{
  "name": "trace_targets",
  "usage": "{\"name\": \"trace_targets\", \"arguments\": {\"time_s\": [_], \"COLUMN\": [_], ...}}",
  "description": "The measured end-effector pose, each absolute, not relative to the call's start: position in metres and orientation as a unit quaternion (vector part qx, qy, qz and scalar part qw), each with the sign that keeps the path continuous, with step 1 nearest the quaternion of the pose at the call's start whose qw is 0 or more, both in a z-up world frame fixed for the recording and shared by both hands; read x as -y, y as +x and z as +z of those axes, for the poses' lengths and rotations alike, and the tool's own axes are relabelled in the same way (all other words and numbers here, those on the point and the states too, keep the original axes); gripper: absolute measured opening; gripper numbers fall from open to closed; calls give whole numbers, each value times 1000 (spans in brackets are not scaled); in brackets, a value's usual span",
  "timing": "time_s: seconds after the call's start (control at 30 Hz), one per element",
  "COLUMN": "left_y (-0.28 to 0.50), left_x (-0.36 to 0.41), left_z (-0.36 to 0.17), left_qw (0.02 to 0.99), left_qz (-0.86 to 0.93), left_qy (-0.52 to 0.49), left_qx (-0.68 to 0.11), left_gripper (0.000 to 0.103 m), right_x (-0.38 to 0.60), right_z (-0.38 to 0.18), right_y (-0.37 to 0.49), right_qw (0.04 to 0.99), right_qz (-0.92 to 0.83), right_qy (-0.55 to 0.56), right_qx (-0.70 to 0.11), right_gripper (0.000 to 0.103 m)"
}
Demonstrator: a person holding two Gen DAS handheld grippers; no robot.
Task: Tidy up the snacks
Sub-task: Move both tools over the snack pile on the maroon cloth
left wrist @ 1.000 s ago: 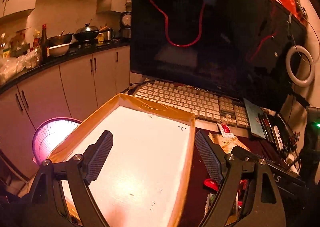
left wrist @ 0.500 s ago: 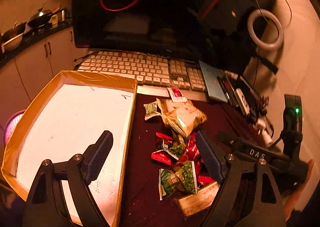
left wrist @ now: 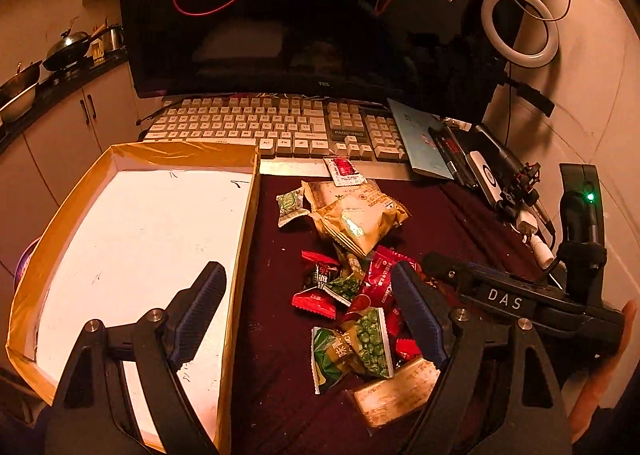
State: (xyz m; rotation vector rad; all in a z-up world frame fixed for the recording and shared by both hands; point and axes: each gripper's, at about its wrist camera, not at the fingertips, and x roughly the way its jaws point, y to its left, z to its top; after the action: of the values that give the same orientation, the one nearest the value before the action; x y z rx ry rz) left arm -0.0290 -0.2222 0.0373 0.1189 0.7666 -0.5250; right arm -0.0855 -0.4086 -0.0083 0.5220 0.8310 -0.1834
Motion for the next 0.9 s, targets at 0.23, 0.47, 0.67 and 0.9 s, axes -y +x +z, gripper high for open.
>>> {"name": "trace_targets", "arguments": {"time_s": [0.23,0.47,0.67,0.9], "left_y": [-27,-26,-25,-26], "left_x": [220,219,221,222], "left_z": [37,34,30,28], "left_qw": [892,890,887,886], "left_qz": [-249,-247,-244,-246], "left_qy": [54,53,59,62], "left_qx": [-374,-380,-387,-389], "left_gripper": [85,85,85,85], "right_x": [407,407,407,410], "right_z": [-8,-10,-14,-16], "right_y": [-84,-83,-84,-82], "right_qw": [878,877,875,873], "right_qz": [-84,-77,-75,-73], "right_qy": [251,251,253,255], "right_qx": [-399,-403,-407,-410], "right_gripper": [72,72,72,71]}}
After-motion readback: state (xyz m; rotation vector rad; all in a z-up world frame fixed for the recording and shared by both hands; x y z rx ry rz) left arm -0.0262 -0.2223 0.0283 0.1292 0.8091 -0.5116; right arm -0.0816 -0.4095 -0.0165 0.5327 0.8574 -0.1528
